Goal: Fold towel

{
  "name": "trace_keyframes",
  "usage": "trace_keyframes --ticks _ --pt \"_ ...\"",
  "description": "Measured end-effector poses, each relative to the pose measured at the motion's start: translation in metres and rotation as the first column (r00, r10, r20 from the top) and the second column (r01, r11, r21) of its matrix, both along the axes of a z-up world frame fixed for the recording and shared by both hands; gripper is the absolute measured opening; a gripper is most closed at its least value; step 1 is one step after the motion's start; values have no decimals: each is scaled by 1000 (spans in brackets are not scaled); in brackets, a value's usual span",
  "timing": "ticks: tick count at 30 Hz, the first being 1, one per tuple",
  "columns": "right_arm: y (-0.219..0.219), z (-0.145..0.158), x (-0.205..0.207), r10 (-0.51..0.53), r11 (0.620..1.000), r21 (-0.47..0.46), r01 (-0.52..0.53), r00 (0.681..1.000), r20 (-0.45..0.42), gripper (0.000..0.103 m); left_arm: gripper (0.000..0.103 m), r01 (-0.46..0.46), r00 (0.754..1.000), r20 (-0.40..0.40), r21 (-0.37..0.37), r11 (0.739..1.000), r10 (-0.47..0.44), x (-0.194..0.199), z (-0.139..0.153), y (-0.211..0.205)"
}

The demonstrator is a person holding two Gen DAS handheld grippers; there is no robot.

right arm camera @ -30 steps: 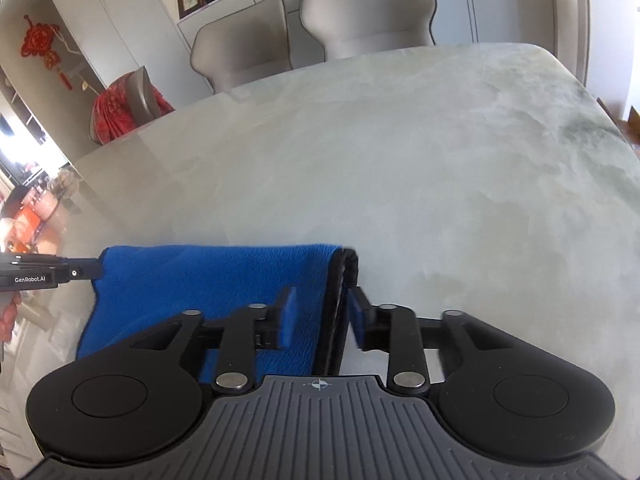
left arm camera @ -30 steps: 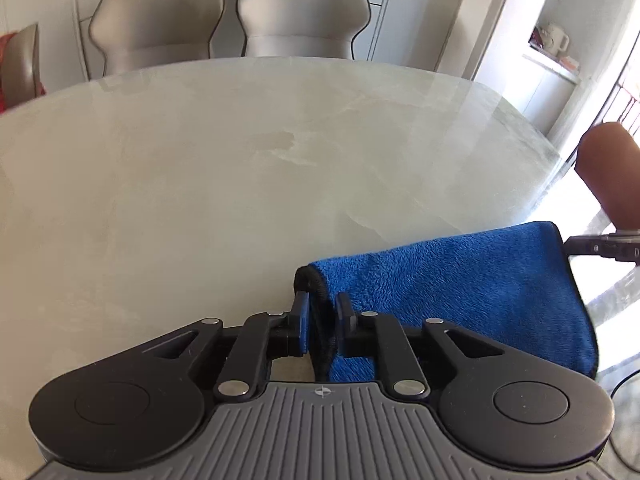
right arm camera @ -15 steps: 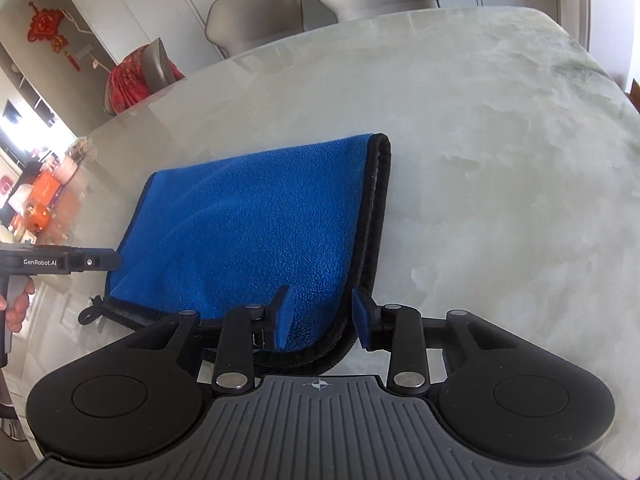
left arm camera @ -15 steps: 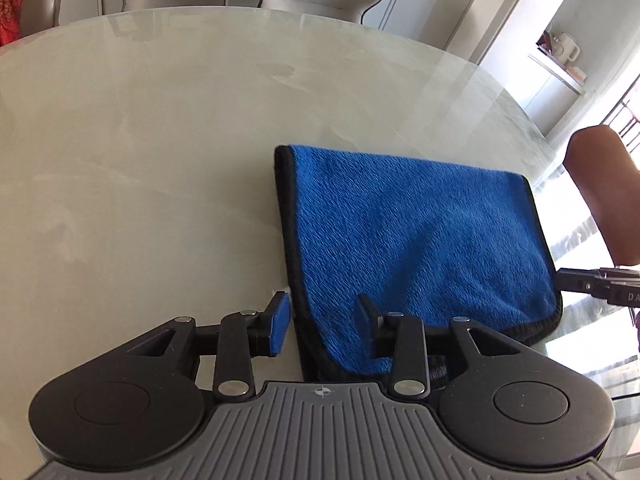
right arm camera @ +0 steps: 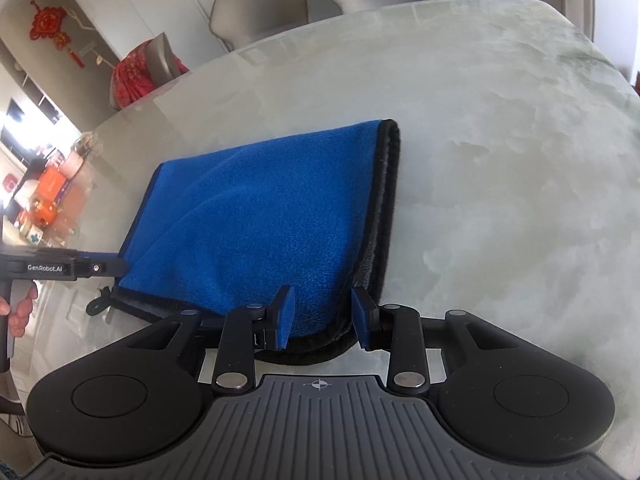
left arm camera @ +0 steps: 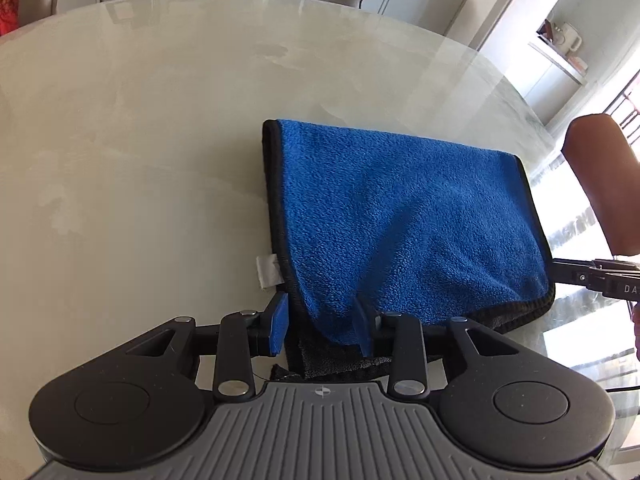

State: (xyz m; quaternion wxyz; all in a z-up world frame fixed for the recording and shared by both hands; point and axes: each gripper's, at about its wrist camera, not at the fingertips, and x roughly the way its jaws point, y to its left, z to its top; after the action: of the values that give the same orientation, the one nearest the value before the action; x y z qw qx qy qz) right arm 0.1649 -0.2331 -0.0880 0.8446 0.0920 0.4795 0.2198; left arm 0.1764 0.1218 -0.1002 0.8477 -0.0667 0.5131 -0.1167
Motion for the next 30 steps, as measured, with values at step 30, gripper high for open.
trace_keyframes --ticks 30 --pt "-30 7 -9 -90 995 31 91 995 -44 6 3 -19 1000 -4 5 1000 19 -18 13 4"
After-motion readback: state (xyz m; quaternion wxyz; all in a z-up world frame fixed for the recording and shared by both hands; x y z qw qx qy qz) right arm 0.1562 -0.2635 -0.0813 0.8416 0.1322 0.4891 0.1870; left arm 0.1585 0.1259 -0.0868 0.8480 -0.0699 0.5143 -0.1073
